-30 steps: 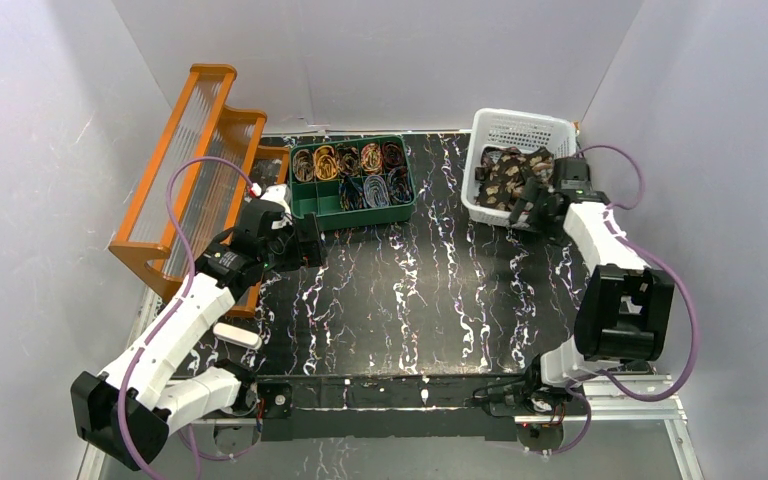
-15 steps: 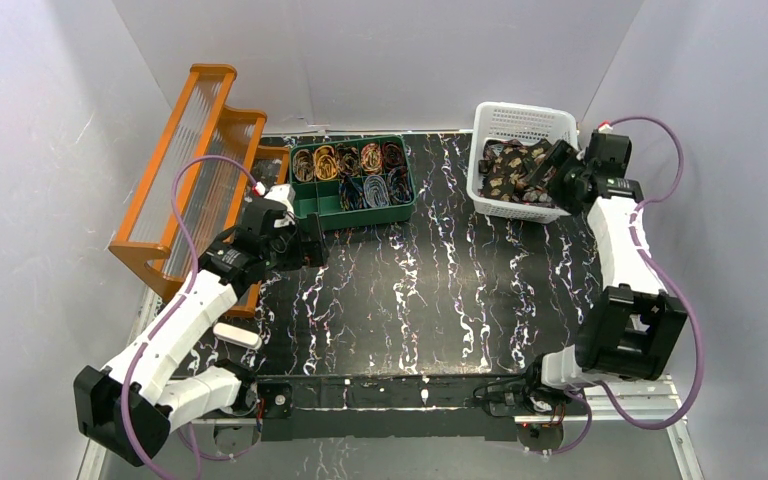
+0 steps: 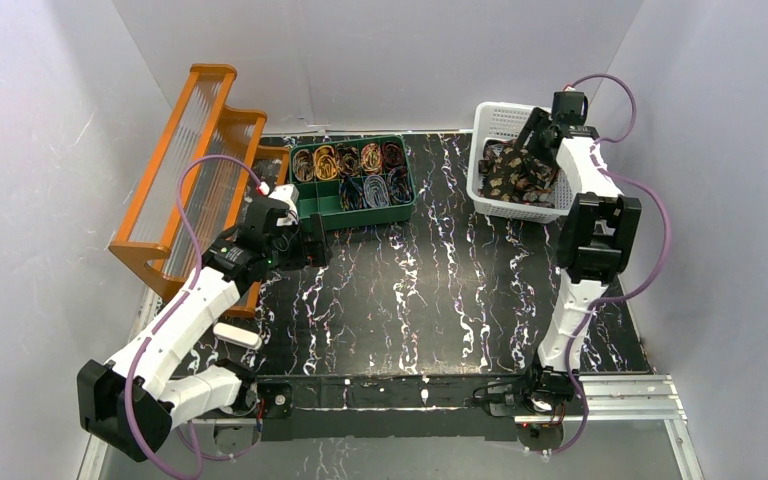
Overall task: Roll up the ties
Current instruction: Pick up the tie from the bin.
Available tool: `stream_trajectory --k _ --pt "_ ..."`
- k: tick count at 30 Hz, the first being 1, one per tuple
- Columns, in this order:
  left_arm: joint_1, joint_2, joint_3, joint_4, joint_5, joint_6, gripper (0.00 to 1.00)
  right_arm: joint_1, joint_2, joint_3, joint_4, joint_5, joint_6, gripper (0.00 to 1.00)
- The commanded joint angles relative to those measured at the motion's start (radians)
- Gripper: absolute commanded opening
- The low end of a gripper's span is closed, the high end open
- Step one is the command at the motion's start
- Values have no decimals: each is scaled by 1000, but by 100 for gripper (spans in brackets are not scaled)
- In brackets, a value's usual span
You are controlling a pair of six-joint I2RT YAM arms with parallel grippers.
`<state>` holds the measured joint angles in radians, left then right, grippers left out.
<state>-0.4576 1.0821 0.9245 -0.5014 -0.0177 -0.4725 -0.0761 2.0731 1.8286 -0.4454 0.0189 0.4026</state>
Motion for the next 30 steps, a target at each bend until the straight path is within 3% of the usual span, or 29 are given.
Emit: stream_trajectory --k 1,3,8,16,19,28,30 --pt "2 -26 -12 -8 11 4 98 4 47 131 45 164 -94 77" --pt "2 -20 -9 -9 9 12 98 4 103 179 44 185 -121 77" --pt "2 -4 -12 -11 4 19 98 7 251 352 -76 43 -146 73" --pt "2 16 -18 -11 -1 34 98 12 308 347 -107 -5 -177 72" --pt "2 23 -18 -11 -3 37 98 18 322 358 -103 -4 -191 59" --pt "2 36 2 -9 -4 55 98 24 265 429 -112 55 -217 3" --pt "2 35 6 -11 -4 55 98 23 257 479 -153 48 -213 1"
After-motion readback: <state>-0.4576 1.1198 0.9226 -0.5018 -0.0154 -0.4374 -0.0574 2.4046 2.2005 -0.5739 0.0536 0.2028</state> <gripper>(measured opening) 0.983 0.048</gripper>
